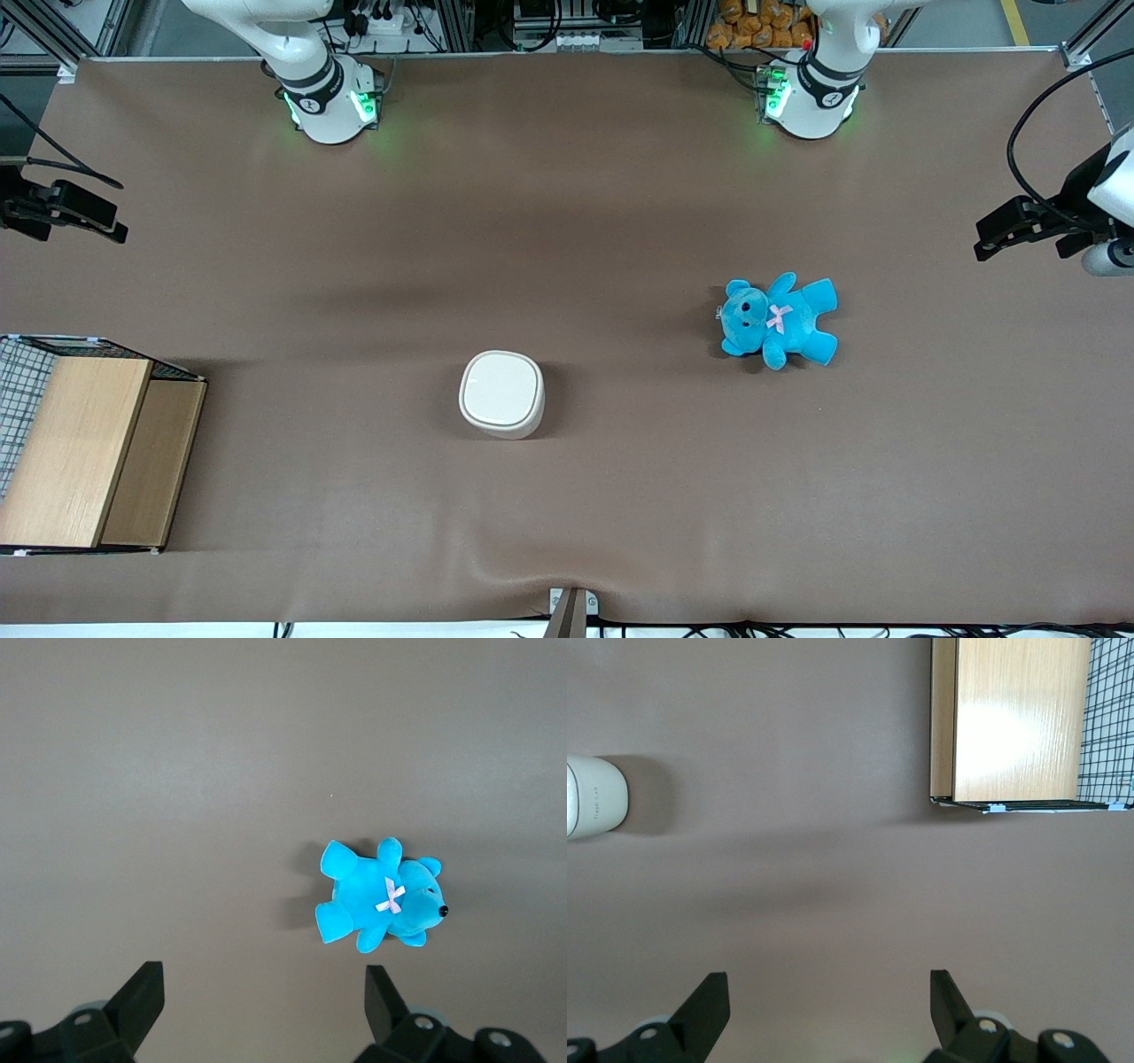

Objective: Open trash can with right arm

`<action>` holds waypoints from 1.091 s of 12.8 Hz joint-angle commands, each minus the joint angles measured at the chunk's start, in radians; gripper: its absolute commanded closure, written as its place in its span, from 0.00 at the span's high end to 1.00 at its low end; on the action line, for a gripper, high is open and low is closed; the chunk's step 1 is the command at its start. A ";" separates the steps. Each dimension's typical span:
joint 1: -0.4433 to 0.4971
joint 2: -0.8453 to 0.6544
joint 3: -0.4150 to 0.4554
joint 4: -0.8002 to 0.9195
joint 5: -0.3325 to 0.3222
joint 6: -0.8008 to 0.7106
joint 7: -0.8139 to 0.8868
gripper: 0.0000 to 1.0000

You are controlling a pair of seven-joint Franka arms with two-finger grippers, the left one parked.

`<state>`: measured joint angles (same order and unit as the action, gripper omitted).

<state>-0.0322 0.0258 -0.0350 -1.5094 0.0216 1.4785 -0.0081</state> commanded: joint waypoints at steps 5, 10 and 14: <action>0.020 0.028 -0.005 0.012 0.003 -0.015 -0.010 1.00; 0.037 0.032 -0.002 0.020 0.015 -0.027 -0.007 1.00; 0.043 0.045 0.020 0.026 0.020 -0.027 -0.006 0.53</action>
<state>0.0070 0.0524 -0.0226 -1.5096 0.0273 1.4660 -0.0088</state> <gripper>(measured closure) 0.185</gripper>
